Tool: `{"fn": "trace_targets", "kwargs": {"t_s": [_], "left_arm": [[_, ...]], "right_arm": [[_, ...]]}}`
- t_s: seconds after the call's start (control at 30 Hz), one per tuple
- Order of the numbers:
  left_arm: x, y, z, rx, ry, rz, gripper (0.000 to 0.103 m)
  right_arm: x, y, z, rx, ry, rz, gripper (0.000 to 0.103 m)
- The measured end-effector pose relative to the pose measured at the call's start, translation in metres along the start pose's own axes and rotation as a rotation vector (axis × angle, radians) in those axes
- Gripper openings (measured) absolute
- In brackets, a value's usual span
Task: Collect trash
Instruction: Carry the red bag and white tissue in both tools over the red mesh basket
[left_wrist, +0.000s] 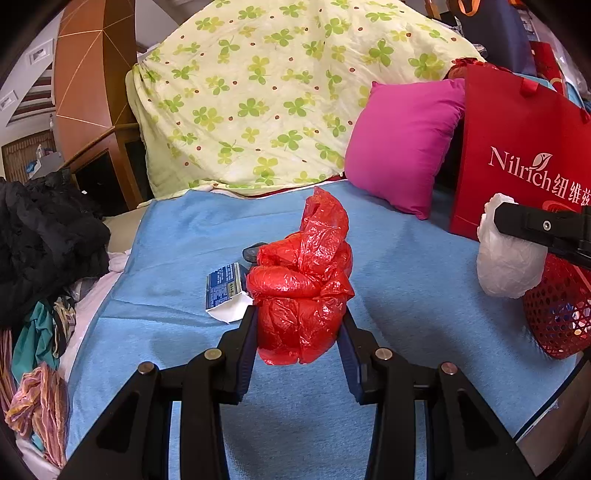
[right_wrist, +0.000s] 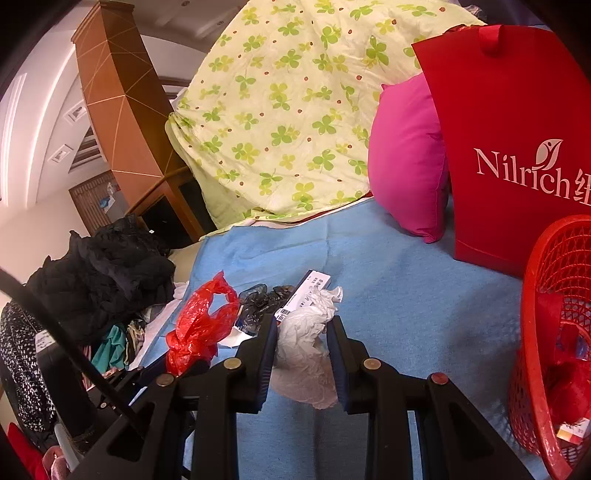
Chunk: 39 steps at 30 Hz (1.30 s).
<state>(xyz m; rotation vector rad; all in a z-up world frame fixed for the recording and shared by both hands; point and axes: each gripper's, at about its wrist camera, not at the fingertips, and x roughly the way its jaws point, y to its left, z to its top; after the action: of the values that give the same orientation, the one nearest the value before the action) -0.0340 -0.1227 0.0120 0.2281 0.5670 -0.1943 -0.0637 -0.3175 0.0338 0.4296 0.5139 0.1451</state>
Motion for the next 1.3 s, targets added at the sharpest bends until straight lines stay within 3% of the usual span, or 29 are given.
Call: {"fn": "trace_targets", "kwargs": {"t_s": [1.3], "left_arm": [[0.011,-0.025,0.0,0.06,0.011,-0.049,0.043]], "right_arm": [[-0.016,-0.011,0.003,0.008,-0.034,-0.021,0.03]]}}
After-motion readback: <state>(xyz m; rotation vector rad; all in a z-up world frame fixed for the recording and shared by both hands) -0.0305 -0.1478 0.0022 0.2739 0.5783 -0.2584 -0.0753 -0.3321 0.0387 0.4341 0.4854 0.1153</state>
